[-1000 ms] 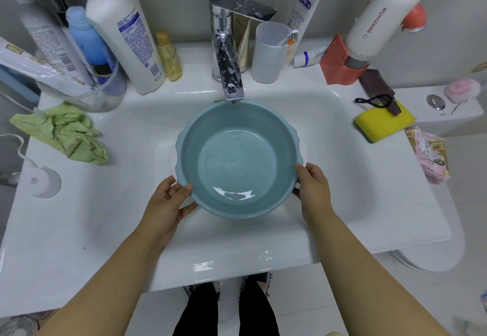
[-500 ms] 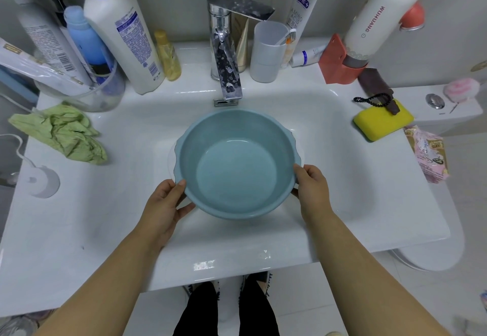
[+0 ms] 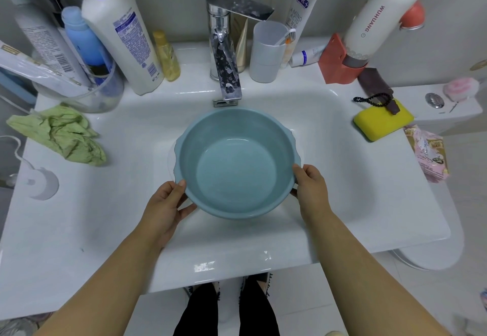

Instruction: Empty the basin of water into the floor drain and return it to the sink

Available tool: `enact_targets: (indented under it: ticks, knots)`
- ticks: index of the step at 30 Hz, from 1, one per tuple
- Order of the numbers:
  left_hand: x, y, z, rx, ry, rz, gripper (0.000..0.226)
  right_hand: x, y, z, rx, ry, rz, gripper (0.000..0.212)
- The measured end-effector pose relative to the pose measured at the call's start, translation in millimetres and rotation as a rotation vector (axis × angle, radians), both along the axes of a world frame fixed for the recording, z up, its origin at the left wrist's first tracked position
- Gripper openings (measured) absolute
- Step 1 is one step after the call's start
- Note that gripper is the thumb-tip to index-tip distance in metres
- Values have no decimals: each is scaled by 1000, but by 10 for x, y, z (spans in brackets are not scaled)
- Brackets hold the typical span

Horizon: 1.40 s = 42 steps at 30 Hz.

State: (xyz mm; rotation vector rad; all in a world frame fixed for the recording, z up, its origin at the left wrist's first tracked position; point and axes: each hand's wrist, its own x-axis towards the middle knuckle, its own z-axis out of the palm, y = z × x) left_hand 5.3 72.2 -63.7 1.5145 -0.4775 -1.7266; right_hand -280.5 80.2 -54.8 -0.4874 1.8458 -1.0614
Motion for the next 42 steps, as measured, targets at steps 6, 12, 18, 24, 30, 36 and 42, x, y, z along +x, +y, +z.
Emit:
enact_targets:
  ticks: [6, 12, 18, 24, 30, 36, 42]
  knots:
    - [7, -3, -8, 6, -7, 6, 17, 4, -10, -7, 2, 13, -1, 31]
    - [11, -24, -12, 13, 7, 31, 17, 14, -15, -9, 5, 6, -6, 31]
    - [27, -28, -34, -11, 0, 48, 17, 10, -19, -10, 8, -31, -18, 27]
    - [44, -51, -67, 1, -14, 21, 32, 10, -24, -7, 23, -50, -15, 28]
    - [45, -48, -81, 3, -18, 40, 35, 11, -32, -9, 17, -56, -16, 26]
    - [39, -44, -79, 6, -21, 48, 37, 0, -25, -21, 16, -62, -1, 27]
    - [33, -40, -80, 12, -43, 41, 37, -24, -25, -5, 40, -105, -34, 32]
